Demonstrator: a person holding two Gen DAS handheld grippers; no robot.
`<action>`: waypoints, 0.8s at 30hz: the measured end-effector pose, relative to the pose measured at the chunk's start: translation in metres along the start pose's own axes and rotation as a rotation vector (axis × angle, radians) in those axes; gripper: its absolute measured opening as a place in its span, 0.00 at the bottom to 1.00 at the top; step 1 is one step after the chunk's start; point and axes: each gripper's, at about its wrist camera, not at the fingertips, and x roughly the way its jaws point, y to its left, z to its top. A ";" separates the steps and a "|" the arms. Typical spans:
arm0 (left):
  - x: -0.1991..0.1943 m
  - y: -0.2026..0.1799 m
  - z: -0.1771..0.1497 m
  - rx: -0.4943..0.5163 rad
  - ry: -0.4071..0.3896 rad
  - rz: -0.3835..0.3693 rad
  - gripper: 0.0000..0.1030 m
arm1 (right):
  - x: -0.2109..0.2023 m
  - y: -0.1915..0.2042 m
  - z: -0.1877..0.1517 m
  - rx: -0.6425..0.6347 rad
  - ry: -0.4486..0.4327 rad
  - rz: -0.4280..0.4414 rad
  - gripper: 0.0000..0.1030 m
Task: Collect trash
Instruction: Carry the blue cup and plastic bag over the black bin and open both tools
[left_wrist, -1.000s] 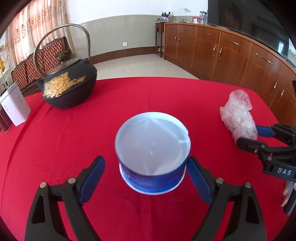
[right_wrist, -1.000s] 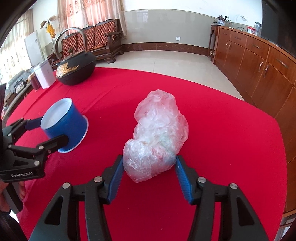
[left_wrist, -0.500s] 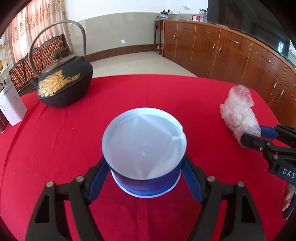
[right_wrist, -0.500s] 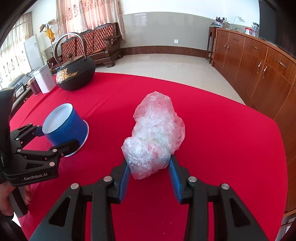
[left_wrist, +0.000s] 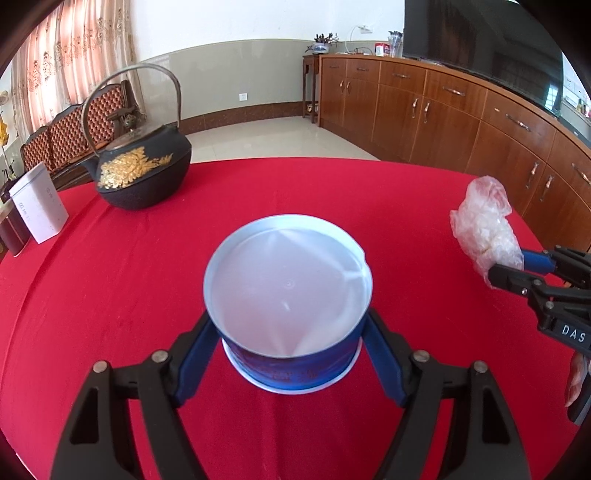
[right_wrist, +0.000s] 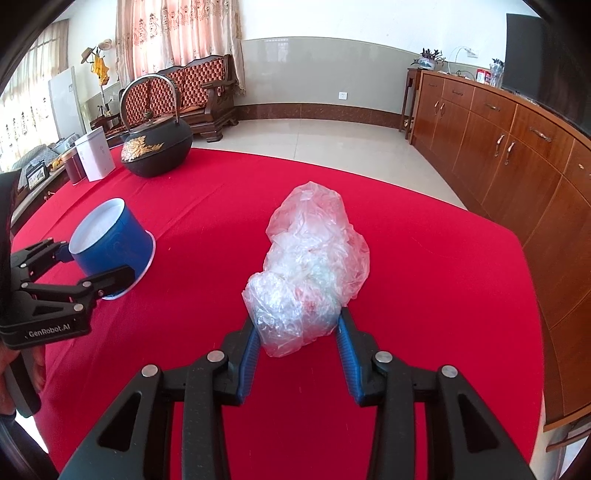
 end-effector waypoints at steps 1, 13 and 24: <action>-0.002 -0.001 0.000 0.000 -0.003 -0.001 0.75 | -0.005 0.000 -0.003 -0.001 -0.002 -0.004 0.41; -0.067 -0.025 -0.032 0.030 -0.063 -0.031 0.75 | -0.091 0.004 -0.055 0.004 -0.044 -0.045 0.41; -0.111 -0.045 -0.060 0.050 -0.080 -0.096 0.76 | -0.182 0.005 -0.119 0.058 -0.087 -0.096 0.41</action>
